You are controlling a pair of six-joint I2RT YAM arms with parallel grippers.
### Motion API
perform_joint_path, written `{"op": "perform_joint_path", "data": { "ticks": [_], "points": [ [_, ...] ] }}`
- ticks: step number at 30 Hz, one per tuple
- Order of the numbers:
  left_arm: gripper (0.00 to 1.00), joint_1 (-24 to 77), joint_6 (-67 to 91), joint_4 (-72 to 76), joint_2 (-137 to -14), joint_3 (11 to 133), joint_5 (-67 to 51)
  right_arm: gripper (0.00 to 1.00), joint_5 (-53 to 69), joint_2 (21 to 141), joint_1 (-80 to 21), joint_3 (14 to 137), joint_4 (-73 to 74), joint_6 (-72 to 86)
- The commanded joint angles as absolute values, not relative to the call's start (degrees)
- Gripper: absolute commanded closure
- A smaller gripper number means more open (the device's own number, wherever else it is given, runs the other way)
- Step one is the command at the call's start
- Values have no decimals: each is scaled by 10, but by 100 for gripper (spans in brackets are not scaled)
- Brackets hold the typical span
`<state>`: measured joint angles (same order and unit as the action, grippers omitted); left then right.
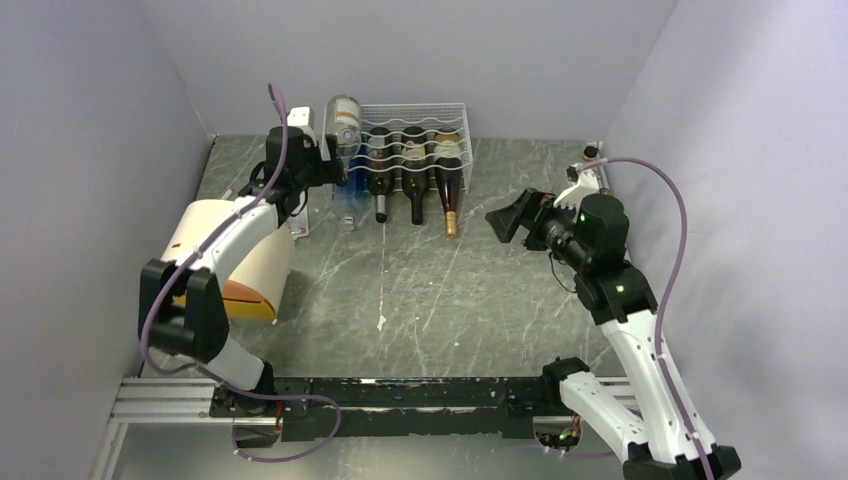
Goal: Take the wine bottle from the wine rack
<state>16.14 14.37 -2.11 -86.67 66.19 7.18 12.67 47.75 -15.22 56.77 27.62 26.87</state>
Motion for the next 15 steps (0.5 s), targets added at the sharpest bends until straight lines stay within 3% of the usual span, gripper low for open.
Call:
{"op": "perform_joint_path", "data": {
  "ticks": [1, 5, 15],
  "points": [
    [1, 145, 165, -98, -930, 731, 15, 0, 110, 445, -154, 551, 255, 255],
    [0, 139, 164, -132, -987, 785, -2, 0, 136, 448, -153, 557, 267, 215],
    [19, 135, 144, -97, -1033, 809, -85, 0, 135, 412, -154, 528, 247, 198]
  ]
}}
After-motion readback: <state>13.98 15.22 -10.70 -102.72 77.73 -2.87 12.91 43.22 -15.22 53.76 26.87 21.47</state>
